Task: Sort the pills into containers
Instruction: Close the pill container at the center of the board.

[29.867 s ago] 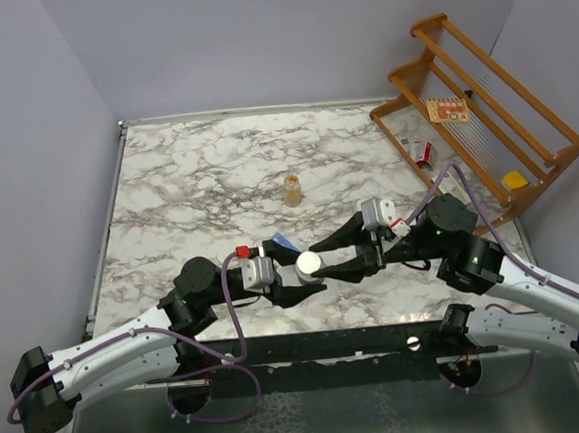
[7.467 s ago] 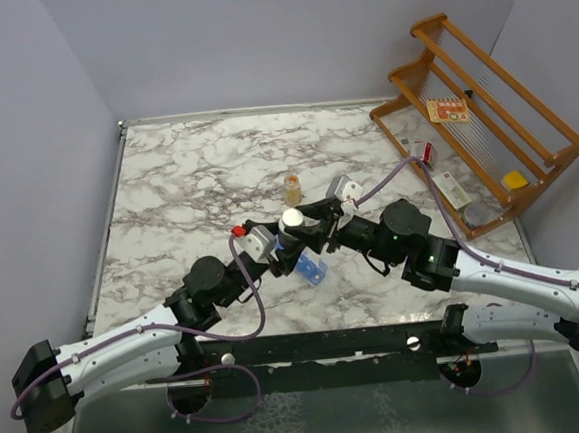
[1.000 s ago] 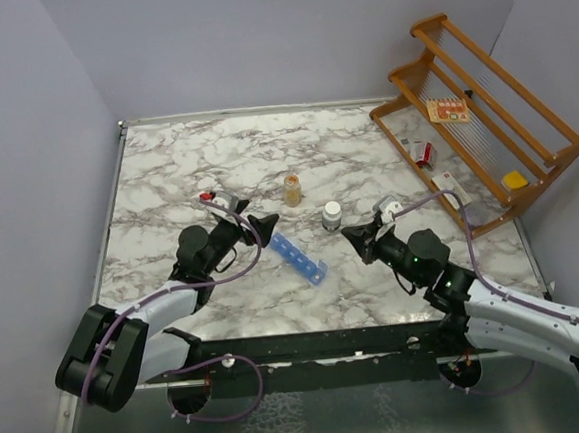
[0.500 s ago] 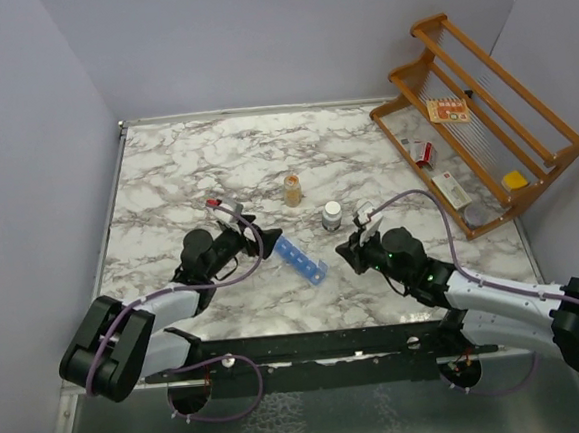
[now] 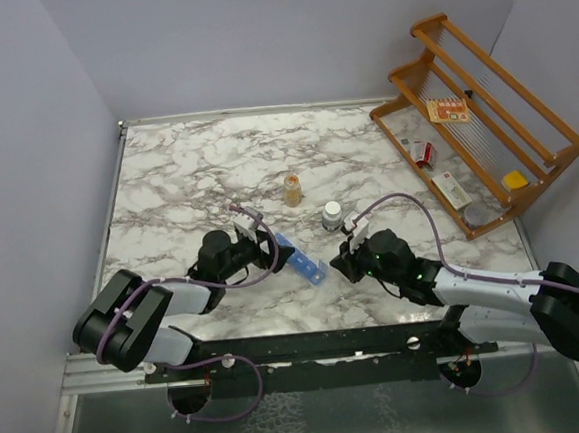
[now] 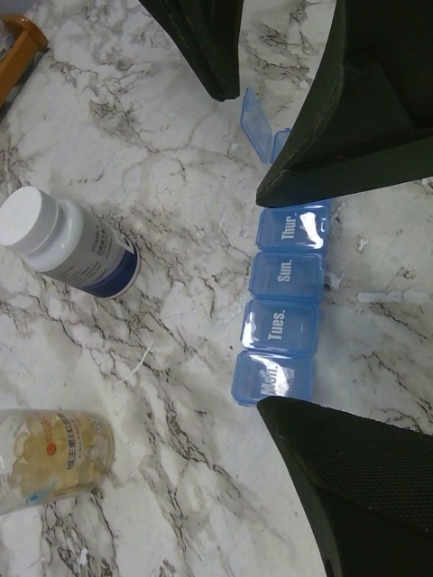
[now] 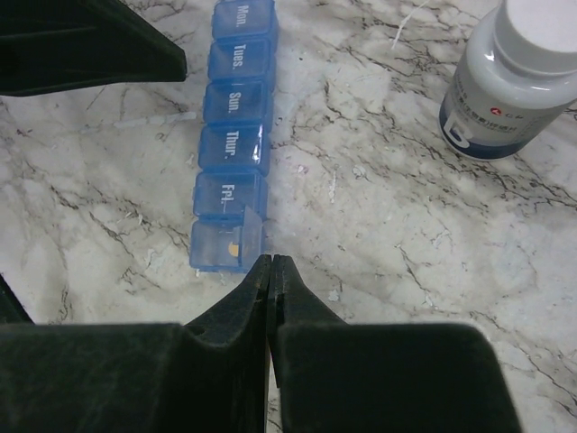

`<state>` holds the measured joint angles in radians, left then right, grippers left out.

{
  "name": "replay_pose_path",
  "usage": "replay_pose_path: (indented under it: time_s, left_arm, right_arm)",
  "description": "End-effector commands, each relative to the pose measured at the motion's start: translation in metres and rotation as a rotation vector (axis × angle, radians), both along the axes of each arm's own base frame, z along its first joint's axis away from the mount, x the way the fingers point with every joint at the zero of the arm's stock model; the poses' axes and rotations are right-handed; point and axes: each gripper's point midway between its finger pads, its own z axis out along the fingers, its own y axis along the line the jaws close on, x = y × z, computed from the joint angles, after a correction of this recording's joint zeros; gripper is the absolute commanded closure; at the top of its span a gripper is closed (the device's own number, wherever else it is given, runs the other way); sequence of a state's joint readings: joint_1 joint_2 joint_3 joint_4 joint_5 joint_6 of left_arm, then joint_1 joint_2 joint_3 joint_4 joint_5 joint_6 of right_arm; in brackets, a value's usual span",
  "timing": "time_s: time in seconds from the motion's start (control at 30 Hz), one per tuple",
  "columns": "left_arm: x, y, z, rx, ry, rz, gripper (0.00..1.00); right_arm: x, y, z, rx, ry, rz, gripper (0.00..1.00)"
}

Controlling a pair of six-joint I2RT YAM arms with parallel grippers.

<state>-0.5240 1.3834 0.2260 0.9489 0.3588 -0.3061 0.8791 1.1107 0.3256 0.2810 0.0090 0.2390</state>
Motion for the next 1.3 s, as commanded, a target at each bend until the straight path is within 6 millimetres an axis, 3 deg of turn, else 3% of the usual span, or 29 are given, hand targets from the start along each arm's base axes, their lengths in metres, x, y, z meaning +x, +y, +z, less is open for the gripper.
replay_pose_path:
  time_s: [0.0, 0.13, 0.33, 0.47, 0.83, 0.9, 1.07, 1.27]
  left_arm:
    - [0.003, -0.01, 0.005, -0.003, -0.02, -0.008, 0.14]
    - [0.007, -0.014, -0.001, 0.011, -0.007, -0.005, 0.22]
    - [0.009, -0.019, -0.009, 0.044, -0.009, 0.005, 0.25]
    - [0.008, -0.024, -0.016, 0.056, 0.007, -0.011, 0.44]
    - [-0.003, -0.031, -0.013, 0.047, 0.007, -0.047, 0.46]
    - [-0.004, -0.031, -0.016, 0.049, 0.017, -0.048, 0.49]
    - [-0.009, -0.034, -0.018, 0.041, 0.038, -0.058, 0.68]
    - [-0.015, -0.032, -0.018, 0.045, 0.046, -0.056, 0.71]
  right_arm:
    - [-0.005, 0.014, 0.01, 0.028, -0.001, 0.048, 0.99]
    - [-0.006, 0.015, 0.011, 0.031, -0.005, 0.051, 0.99]
    - [-0.005, 0.013, 0.014, 0.03, -0.016, 0.047, 0.99]
    - [-0.006, 0.014, 0.013, 0.032, -0.015, 0.048, 0.99]
    - [-0.003, 0.02, 0.015, 0.047, -0.022, 0.061, 0.99]
    - [-0.004, 0.023, 0.015, 0.051, -0.02, 0.069, 0.99]
    - [-0.005, 0.026, 0.015, 0.054, -0.019, 0.08, 0.99]
    - [-0.004, 0.025, 0.019, 0.054, -0.038, 0.069, 0.99]
